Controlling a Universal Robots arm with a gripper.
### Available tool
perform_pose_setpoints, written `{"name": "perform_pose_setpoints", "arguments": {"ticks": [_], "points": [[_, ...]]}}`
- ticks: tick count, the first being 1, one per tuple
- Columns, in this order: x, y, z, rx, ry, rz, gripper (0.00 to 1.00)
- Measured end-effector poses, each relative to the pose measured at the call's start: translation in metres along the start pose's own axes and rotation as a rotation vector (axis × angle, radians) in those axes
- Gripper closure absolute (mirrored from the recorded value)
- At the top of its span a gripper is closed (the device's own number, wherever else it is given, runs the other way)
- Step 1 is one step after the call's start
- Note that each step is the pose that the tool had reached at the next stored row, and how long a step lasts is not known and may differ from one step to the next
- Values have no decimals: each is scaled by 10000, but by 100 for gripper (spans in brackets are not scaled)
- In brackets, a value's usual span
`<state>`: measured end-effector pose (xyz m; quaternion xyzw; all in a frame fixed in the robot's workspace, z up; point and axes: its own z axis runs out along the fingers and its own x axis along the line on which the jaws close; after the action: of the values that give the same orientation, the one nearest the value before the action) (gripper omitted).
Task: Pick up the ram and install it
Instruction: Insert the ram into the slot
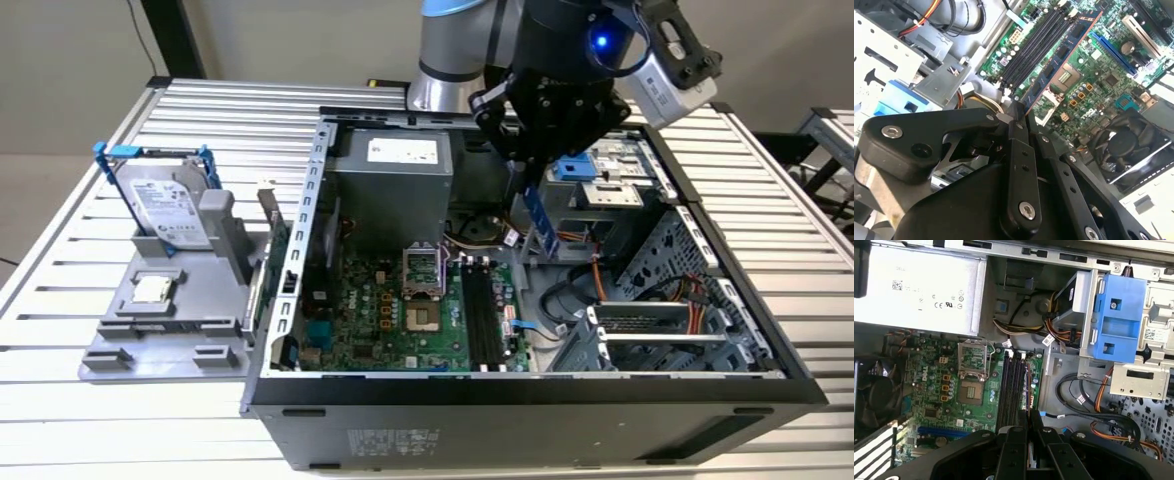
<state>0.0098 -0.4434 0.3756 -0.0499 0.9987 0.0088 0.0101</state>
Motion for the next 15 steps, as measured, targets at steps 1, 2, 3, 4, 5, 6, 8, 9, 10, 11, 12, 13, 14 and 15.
{"name": "perform_pose_setpoints", "arguments": {"ticks": [1, 2, 3, 4, 5, 6, 8, 9, 10, 11, 12, 13, 14, 15], "points": [[-6, 0, 2, -1, 0, 0, 100], [-21, -2, 7, -2, -1, 1, 100], [-45, -5, 13, -3, -1, 6, 100], [-66, -7, 21, -2, 1, 20, 100], [-84, -9, 30, 0, 1, 34, 100], [-98, -10, 42, 0, 2, 49, 100], [-113, -12, 69, 0, 1, 82, 100], [-114, -13, 73, 2, 1, 91, 100], [-115, -13, 73, 2, 1, 92, 100], [-115, -13, 73, 2, 1, 95, 100], [-115, -13, 73, 2, 1, 99, 100], [-115, -13, 73, 2, 1, 100, 100], [-115, -13, 73, 2, 1, 101, 100], [-115, -13, 73, 2, 1, 102, 100]]}}
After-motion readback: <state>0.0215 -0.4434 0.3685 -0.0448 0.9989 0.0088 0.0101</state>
